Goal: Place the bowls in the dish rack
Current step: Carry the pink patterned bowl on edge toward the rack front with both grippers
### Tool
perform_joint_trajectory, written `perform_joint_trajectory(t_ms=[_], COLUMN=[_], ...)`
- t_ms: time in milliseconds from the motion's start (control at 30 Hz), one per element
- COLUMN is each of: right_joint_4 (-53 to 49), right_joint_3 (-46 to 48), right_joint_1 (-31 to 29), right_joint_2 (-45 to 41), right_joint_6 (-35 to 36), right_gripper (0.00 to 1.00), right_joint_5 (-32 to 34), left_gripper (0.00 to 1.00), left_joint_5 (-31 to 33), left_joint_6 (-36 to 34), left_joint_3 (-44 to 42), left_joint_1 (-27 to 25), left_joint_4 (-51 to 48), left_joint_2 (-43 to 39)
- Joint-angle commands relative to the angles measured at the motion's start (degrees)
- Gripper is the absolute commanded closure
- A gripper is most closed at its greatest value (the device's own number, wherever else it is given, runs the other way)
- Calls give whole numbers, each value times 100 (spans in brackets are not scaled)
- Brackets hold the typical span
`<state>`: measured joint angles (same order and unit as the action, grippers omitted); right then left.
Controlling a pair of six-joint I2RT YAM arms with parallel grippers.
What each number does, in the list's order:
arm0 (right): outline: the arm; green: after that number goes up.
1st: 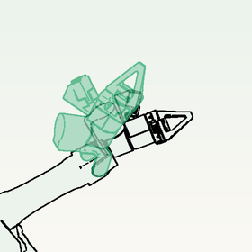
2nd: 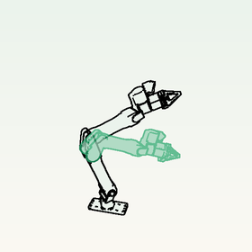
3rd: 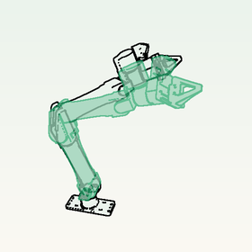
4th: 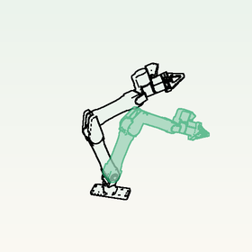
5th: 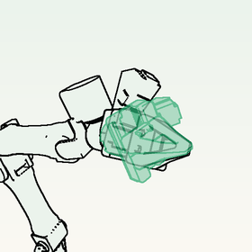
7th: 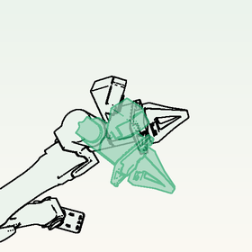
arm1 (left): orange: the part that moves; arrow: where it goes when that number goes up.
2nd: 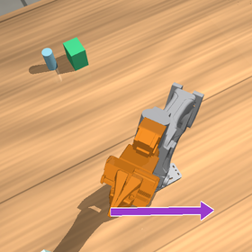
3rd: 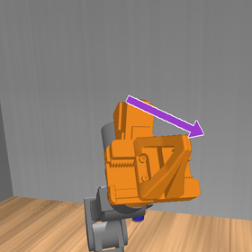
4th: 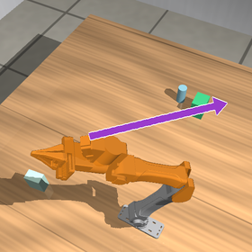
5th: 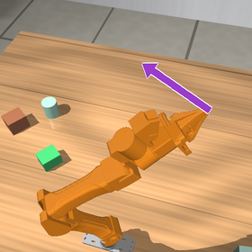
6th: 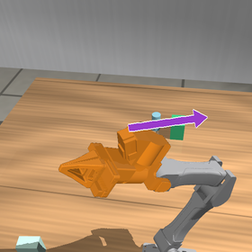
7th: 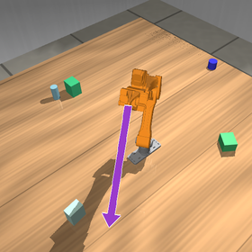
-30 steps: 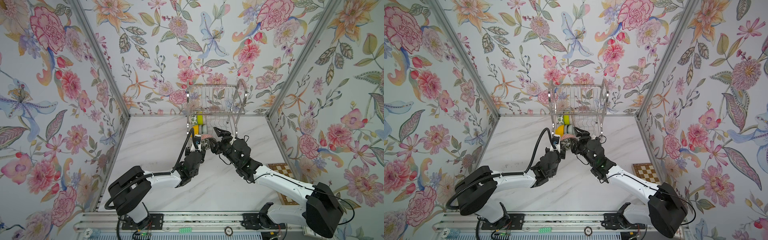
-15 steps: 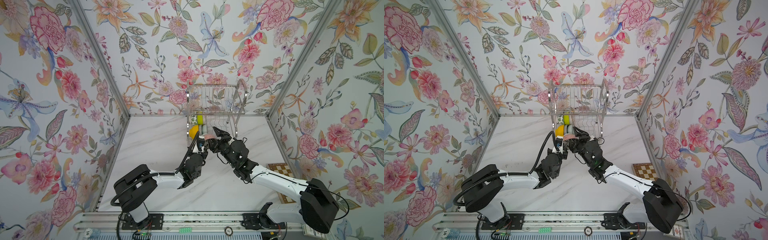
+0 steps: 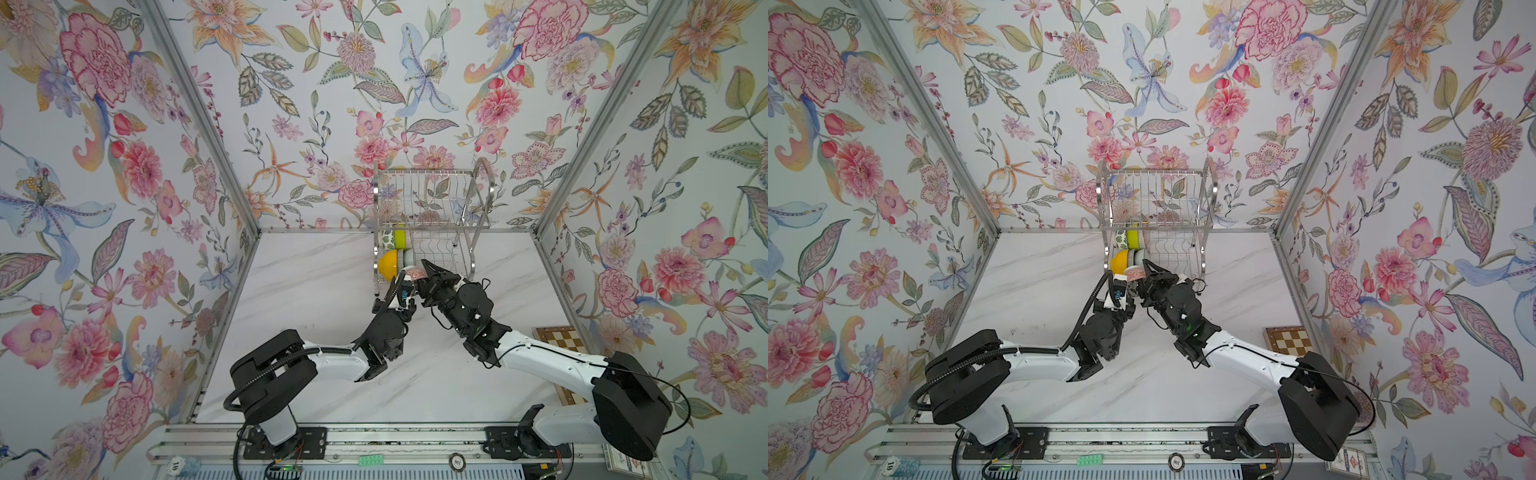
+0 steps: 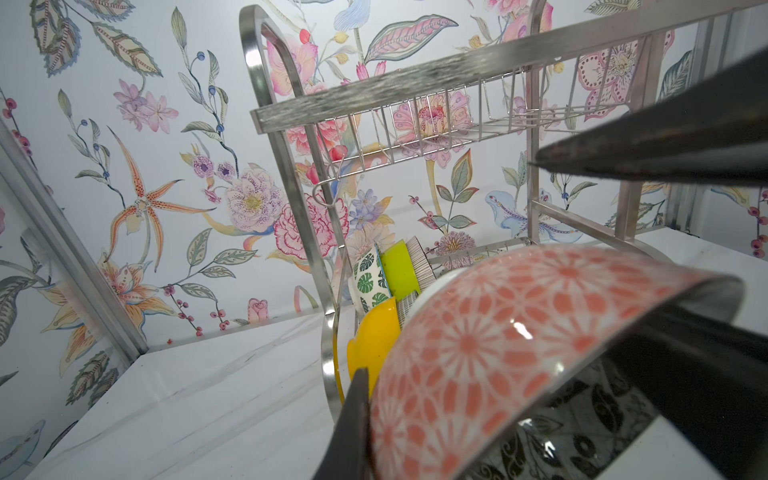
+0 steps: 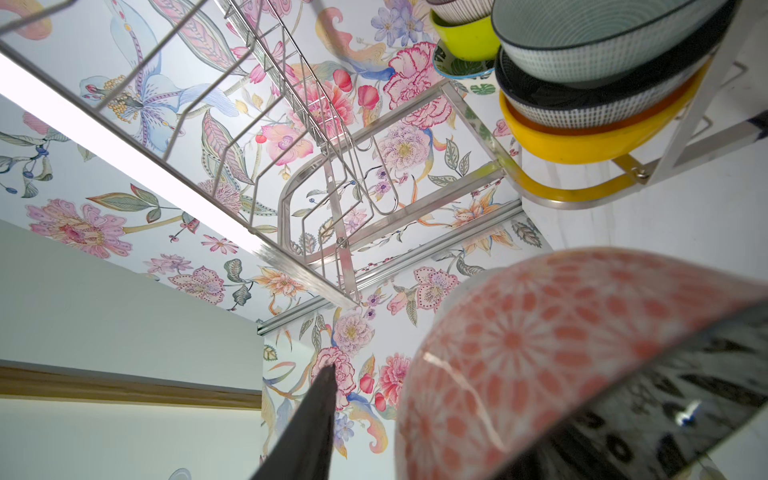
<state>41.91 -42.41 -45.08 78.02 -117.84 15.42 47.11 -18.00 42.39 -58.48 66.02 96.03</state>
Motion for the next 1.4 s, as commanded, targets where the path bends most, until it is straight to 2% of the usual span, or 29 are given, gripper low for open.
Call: perform_joint_trajectory(t_ms=[0, 67, 200, 300, 533, 700, 933, 1033, 1200, 1267, 1367], right_joint_4=[287, 318, 377, 479, 669, 652, 738, 746, 821, 841, 821], right_joint_3=[49, 66, 102, 102, 102, 92, 93, 117, 129, 129, 153], right_joint_1=[-34, -38, -42, -38, -44, -28, -25, -27, -25, -13, 16], right_joint_2=[68, 82, 107, 167, 266, 269, 293, 284, 319, 319, 261], right_joint_6=[-27, -28, -31, -34, 14, 90, 147, 173, 226, 271, 405], right_gripper=[72, 75, 91, 97, 100, 100, 100, 100, 100, 100, 100], right_joint_5=[32, 40, 68, 57, 54, 67, 93, 134, 137, 145, 157], left_gripper=[100, 100, 100, 100, 100, 98, 86, 73, 61, 52, 47], left_joint_5=[208, 246, 332, 362, 257, 30, -110, -184, -434, -610, -837], left_joint_6=[-182, -228, -466, -479, -217, 219, 671, 754, 1205, 1408, 1713], left_joint_3=[-72, -85, -73, -92, -91, -13, -99, -157, -225, -273, -262], left_joint_1=[-88, -102, -138, -146, -144, -133, -61, -15, 87, 143, 243], left_joint_4=[593, 640, 747, 785, 521, -88, -436, -556, -853, -999, -1384], left_joint_2=[30, 45, 74, 59, -9, -150, -318, -399, -554, -594, -773])
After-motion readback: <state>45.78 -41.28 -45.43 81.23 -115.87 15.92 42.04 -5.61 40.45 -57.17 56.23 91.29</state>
